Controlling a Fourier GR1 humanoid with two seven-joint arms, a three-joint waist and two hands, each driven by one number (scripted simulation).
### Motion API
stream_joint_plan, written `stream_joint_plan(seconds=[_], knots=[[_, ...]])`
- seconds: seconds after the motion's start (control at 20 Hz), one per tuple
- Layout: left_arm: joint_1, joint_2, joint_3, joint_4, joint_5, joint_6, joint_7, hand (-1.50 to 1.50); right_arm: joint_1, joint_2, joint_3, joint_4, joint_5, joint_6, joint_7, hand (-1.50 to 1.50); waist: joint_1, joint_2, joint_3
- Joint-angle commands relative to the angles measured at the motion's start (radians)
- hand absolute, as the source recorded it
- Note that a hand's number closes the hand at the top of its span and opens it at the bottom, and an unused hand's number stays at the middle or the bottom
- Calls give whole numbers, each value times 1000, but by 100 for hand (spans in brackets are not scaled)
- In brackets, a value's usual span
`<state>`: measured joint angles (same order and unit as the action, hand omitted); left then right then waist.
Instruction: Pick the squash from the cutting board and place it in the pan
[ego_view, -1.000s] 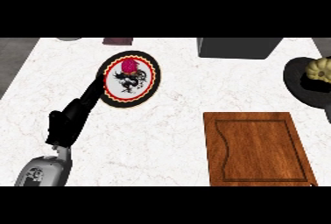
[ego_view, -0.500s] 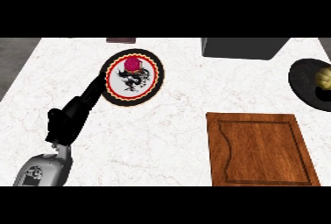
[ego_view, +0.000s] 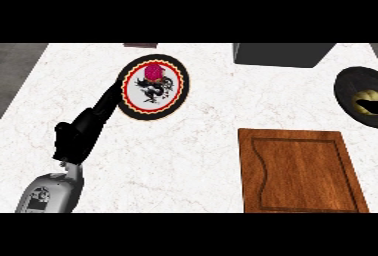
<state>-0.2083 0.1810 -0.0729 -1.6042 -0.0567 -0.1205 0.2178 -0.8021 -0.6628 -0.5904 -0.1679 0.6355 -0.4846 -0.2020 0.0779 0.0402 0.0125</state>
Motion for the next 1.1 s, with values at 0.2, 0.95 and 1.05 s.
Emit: stream_joint_plan(seconds=[0.2, 0.95, 1.05], knots=[[19, -4, 1, -8, -3, 6, 0, 0, 4, -5, -215, -64, -232, 92, -210, -150, -15, -6, 1], [25, 9, 27, -31, 15, -7, 46, 0, 271, -40, -343, -38, -397, 503, -620, -150, -45, -24, -4], [70, 18, 35, -1, 11, -22, -44, 0, 287, -48, -331, -28, -390, 522, -633, -150, -42, -23, -6]])
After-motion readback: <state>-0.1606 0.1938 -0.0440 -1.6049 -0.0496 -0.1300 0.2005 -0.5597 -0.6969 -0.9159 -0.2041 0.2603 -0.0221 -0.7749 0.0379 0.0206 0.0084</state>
